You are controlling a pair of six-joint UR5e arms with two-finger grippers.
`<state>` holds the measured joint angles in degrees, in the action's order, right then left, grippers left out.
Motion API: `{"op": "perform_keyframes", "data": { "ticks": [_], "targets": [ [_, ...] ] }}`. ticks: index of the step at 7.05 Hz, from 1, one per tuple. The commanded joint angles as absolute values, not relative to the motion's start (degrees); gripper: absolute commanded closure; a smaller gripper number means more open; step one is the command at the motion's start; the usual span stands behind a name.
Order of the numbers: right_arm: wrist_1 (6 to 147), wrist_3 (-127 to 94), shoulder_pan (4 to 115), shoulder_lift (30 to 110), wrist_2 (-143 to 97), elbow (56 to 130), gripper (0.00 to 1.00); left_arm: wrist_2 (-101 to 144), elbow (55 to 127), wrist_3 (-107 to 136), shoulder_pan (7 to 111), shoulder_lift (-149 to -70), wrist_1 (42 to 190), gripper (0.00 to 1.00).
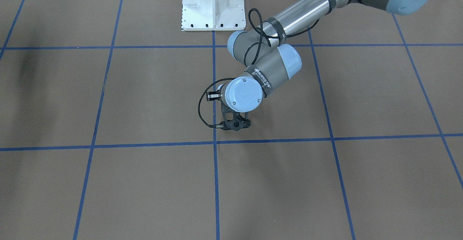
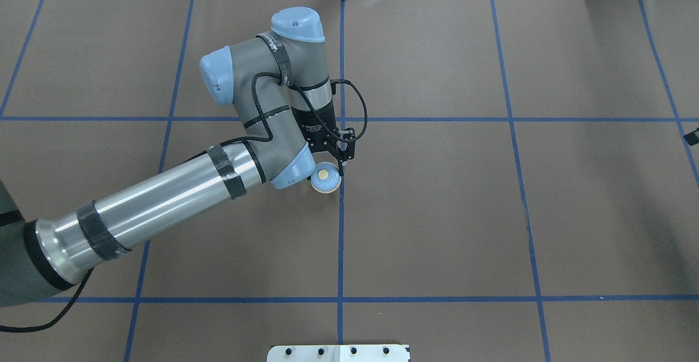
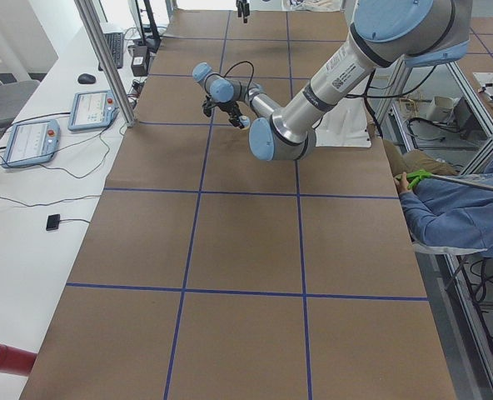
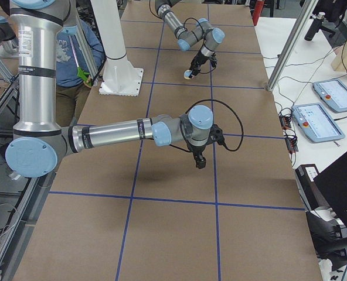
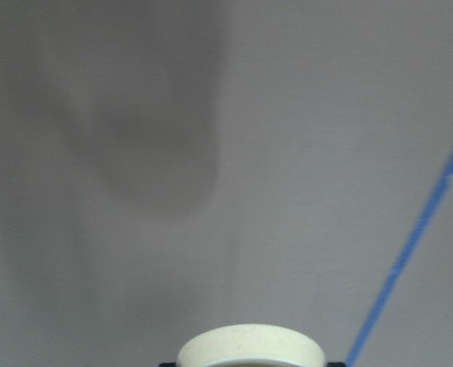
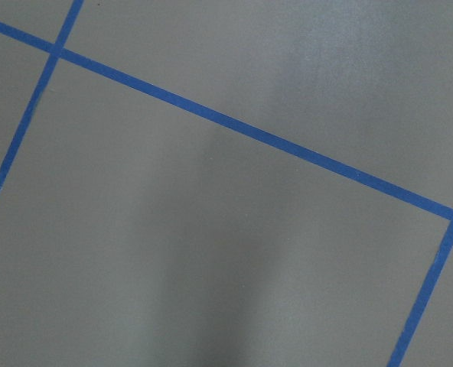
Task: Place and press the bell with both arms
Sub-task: 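Carry the bell with the left gripper toward the table centre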
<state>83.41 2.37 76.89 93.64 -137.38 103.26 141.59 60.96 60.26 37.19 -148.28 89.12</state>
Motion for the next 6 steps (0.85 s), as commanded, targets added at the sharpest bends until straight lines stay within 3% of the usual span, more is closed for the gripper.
{"op": "perform_keyframes", "data": {
  "ticks": [1, 3, 4, 5, 6],
  "targets": [
    [83.4, 2.4, 76.8, 93.6, -137.4, 103.4, 0.0, 139.7, 58.9, 62.5, 36.0, -149.9, 91.2, 0.49],
    [83.4, 2.4, 76.7, 93.6, -137.5, 103.3, 0.0, 139.7, 56.8, 62.9, 35.9, -151.3, 91.4, 0.44],
    [83.4, 2.4, 76.6, 93.5, -137.4, 103.3, 0.0, 139.6, 56.5, 62.9, 35.9, -151.5, 91.8, 0.26],
    [83.4, 2.4, 76.3, 93.5, -137.4, 103.2, 0.0, 139.6, 56.5, 62.9, 35.7, -151.5, 91.8, 0.15],
    [83.4, 2.4, 76.2, 93.5, -137.4, 103.2, 0.0, 139.6, 56.5, 62.9, 35.5, -151.5, 91.8, 0.15]
  ]
}}
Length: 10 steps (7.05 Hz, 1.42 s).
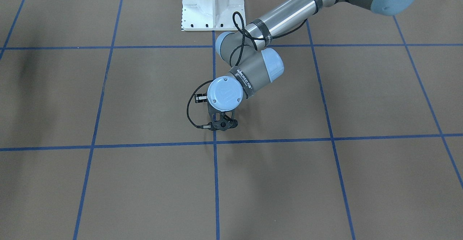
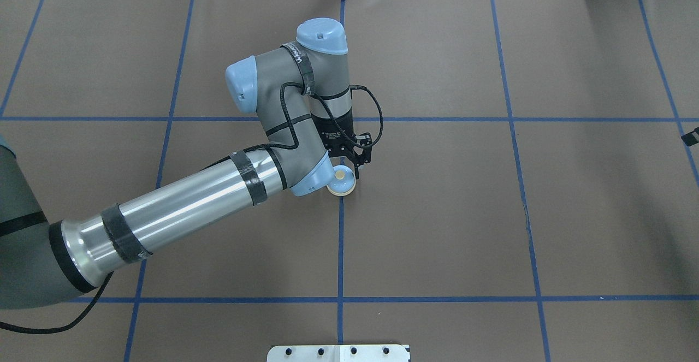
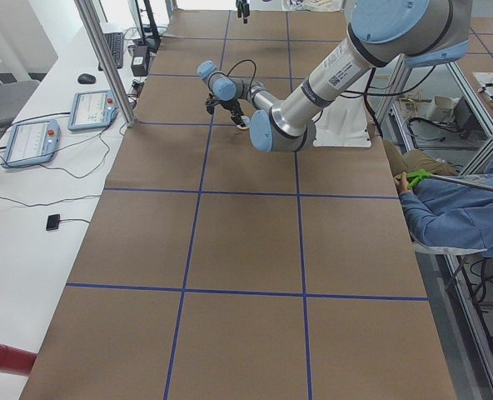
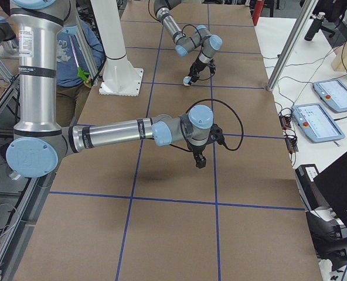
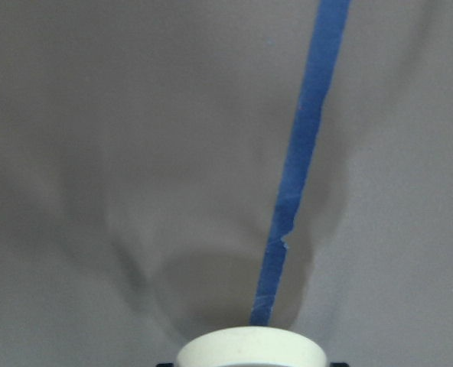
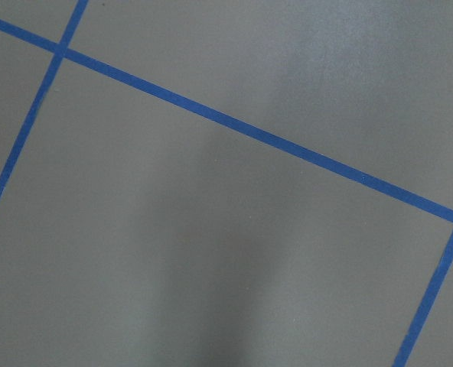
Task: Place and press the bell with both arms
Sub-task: 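Carry the bell with the left gripper toward the table centre, then release the bell on the table and lift the left gripper away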
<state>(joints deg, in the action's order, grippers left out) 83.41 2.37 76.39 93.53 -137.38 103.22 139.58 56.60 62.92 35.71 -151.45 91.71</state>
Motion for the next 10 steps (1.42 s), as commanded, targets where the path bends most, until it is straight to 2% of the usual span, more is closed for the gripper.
{"op": "perform_keyframes", "data": {
  "ticks": [1, 3, 5, 6, 8, 10],
  "targets": [
    [83.4, 2.4, 76.2, 93.5, -137.4, 103.0, 0.0, 139.6, 56.5, 62.9, 35.5, -151.5, 91.8, 0.11],
    [83.4, 2.4, 76.2, 92.6, -137.4, 103.0, 0.0, 139.7, 57.4, 62.8, 36.6, -151.7, 91.7, 0.01],
    [83.5, -2.6, 74.2, 88.7, -137.3, 102.7, 0.0, 140.2, 63.7, 63.0, 40.5, -150.9, 91.4, 0.01],
    [83.4, -8.9, 71.4, 86.3, -136.7, 102.8, 0.0, 140.2, 68.9, 63.0, 42.2, -147.8, 91.1, 0.01],
    [83.3, -28.3, 62.7, 76.8, -132.3, 103.2, 0.0, 140.1, 83.4, 61.4, 46.5, -135.5, 91.2, 0.01],
    [83.3, -45.5, 52.1, 68.7, -125.6, 103.4, 0.0, 140.2, 89.5, 50.1, 51.1, -125.6, 91.1, 0.01]
  ]
}}
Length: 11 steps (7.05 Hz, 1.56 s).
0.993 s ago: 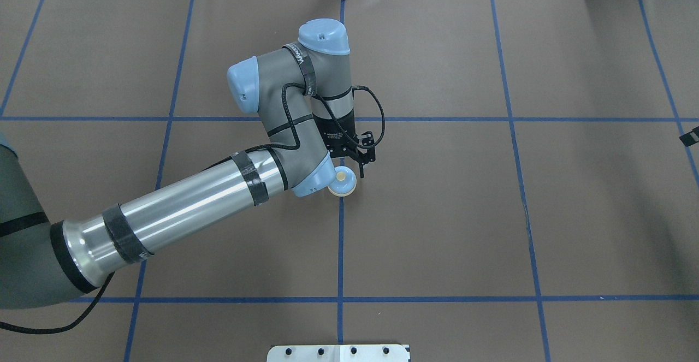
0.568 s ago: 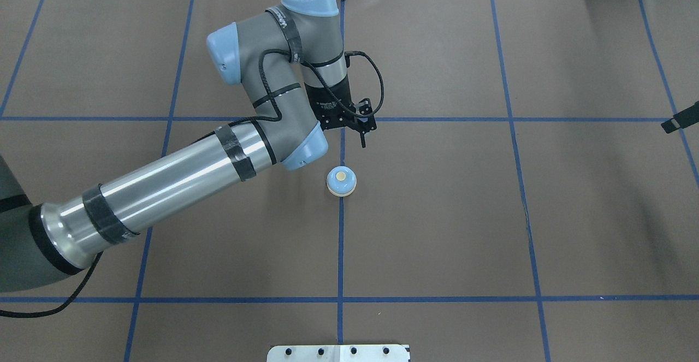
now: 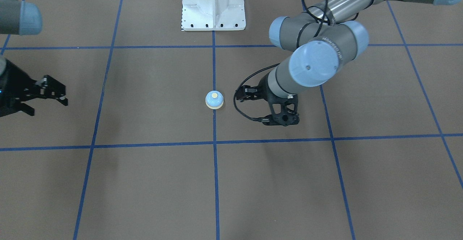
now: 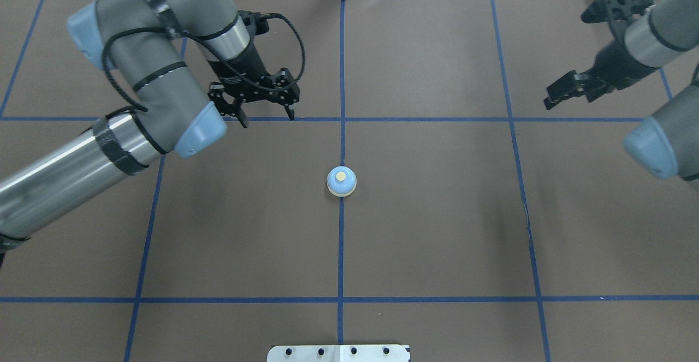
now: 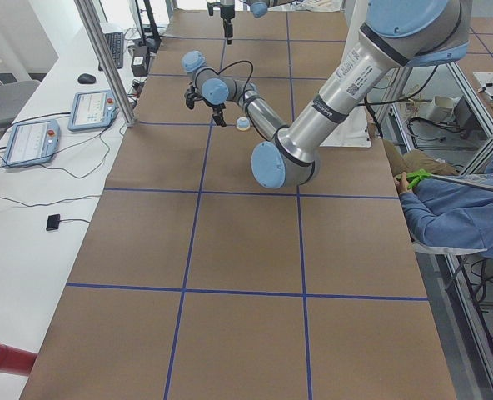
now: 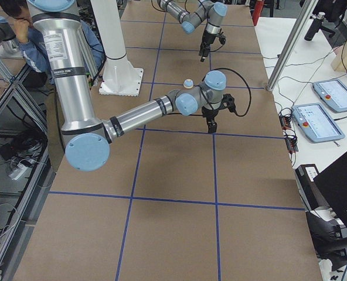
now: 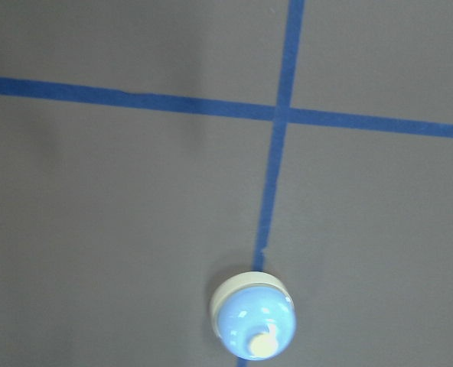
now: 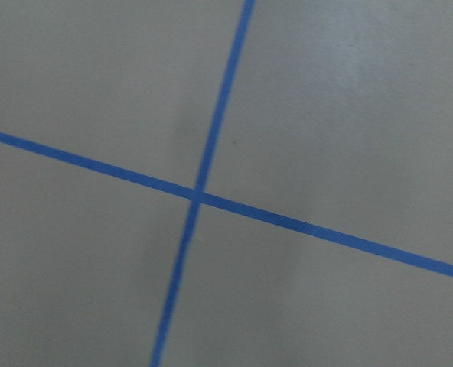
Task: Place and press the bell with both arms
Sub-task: 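Move the right gripper over the bell while the left arm withdraws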
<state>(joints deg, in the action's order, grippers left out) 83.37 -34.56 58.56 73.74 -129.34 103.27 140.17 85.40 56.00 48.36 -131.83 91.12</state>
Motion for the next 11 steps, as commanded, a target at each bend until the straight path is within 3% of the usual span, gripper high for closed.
{"op": "perform_keyframes", "data": {
  "ticks": [1, 2, 3, 4, 5, 7, 11],
  "targets": [
    [83.3, -55.8, 46.7, 65.1, -120.9, 103.4, 0.0, 140.4, 92.2, 43.1, 54.5, -120.0, 91.1, 0.01],
    [83.3, -63.5, 40.4, 61.7, -114.0, 103.2, 0.1, 140.4, 94.5, 35.9, 57.8, -114.1, 91.1, 0.01],
    [83.4, -68.9, 35.6, 58.7, -109.8, 102.5, 0.45, 140.4, 95.2, 29.9, 60.7, -110.5, 91.0, 0.01],
    [83.4, -70.2, 33.0, 56.9, -108.6, 100.8, 0.89, 140.4, 95.7, 25.7, 62.9, -107.9, 90.9, 0.01],
    [83.4, -71.3, 30.7, 53.9, -107.2, 97.3, 1.0, 140.4, 96.1, 24.9, 63.4, -107.0, 90.8, 0.01],
    [79.5, -75.0, 28.5, 48.1, -105.3, 88.0, 1.0, 140.3, 96.7, 24.9, 63.4, -107.0, 90.0, 0.01],
    [77.3, -76.6, 28.5, 46.7, -105.3, 86.6, 1.0, 139.7, 96.8, 25.0, 63.3, -106.8, 89.9, 0.01]
  ]
}}
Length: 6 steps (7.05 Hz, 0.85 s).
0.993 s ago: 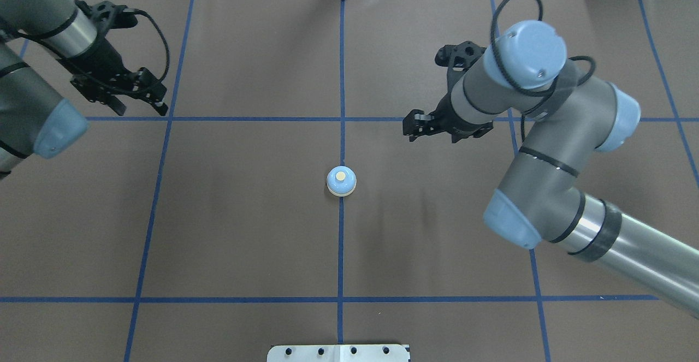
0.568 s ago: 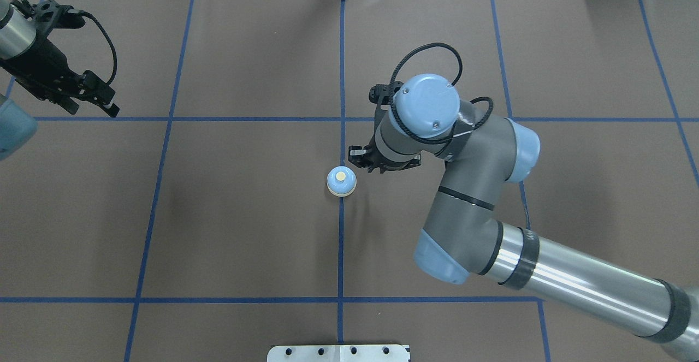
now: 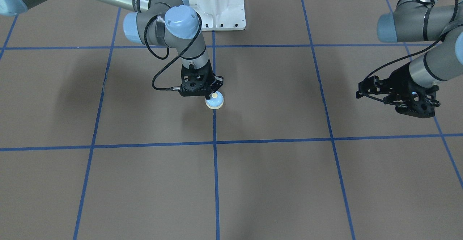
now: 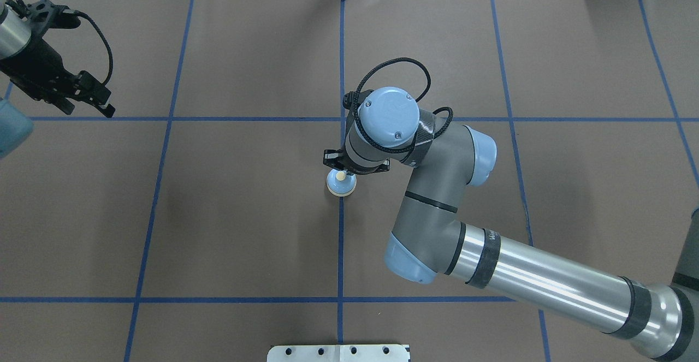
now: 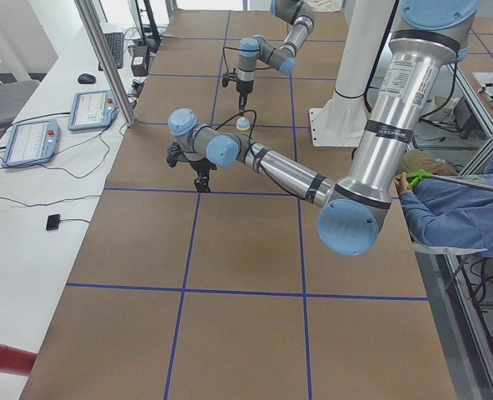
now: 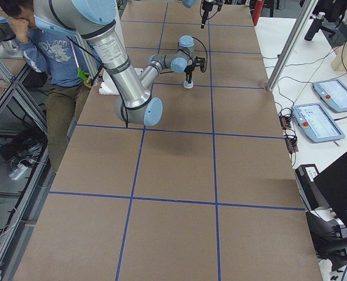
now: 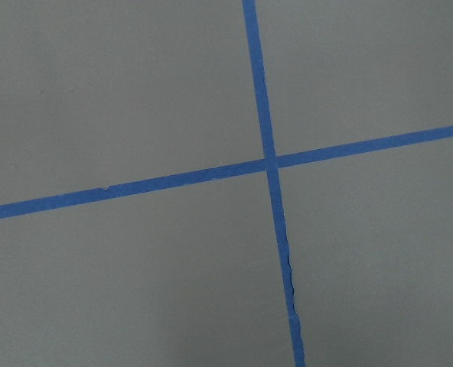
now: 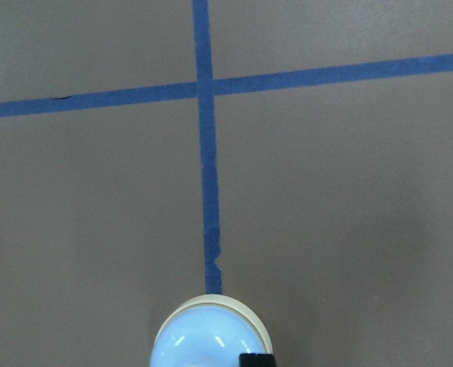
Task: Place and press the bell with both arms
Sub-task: 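Move the right gripper over the bell while the left arm withdraws, then press down on the bell top with the right gripper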
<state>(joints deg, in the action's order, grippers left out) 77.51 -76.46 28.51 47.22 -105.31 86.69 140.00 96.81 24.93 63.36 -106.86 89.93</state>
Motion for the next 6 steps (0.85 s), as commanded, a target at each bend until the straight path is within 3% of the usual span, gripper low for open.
{"op": "perform_keyframes", "data": {
  "ticks": [1, 6],
  "targets": [
    [77.4, -76.6, 28.5, 46.4, -105.3, 86.5, 1.0, 139.7, 96.9, 25.0, 63.3, -106.8, 89.9, 0.01],
    [77.1, -76.1, 28.2, 45.6, -106.0, 85.2, 1.0, 139.7, 96.9, 25.0, 63.3, -106.7, 89.9, 0.01]
  ]
}}
